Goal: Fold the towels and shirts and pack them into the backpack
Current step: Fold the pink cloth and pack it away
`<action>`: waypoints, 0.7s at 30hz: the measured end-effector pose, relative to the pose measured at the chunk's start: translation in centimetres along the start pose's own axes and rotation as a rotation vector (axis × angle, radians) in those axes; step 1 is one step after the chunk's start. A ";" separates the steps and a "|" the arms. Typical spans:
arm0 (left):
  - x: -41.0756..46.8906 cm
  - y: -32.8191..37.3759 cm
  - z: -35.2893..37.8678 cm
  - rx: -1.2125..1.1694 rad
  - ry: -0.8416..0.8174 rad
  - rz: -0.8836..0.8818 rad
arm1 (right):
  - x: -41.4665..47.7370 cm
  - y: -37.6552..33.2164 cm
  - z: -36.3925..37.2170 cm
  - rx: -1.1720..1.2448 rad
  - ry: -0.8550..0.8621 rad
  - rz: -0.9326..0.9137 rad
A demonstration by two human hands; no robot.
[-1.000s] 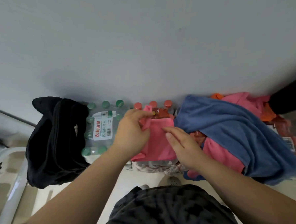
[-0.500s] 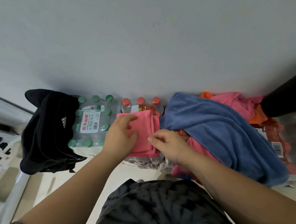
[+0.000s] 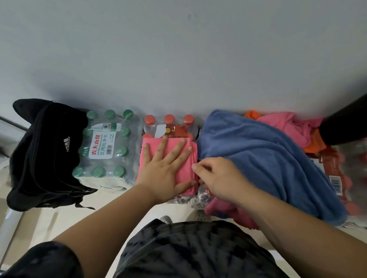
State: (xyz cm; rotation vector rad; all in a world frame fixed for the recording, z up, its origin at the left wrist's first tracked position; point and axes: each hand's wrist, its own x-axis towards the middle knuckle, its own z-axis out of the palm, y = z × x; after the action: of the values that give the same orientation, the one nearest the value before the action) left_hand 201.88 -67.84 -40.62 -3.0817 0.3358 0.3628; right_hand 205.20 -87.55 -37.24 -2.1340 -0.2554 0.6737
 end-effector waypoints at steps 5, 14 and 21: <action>0.5 -0.1 -0.1 0.047 -0.056 0.053 | 2.0 -0.6 -0.6 -0.291 0.071 -0.254; -4.5 -2.4 -1.9 -0.379 0.273 -0.408 | 6.1 -1.6 0.6 -0.709 -0.128 -0.501; -4.3 -3.9 -2.1 -0.642 0.070 -0.655 | 5.7 -1.4 1.4 -0.814 -0.189 -0.419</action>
State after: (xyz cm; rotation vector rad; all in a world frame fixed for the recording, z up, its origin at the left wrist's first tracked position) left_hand 199.09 -63.18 -37.58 -3.5273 -0.9572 0.3838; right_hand 209.27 -83.40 -38.99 -2.6320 -1.2141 0.5702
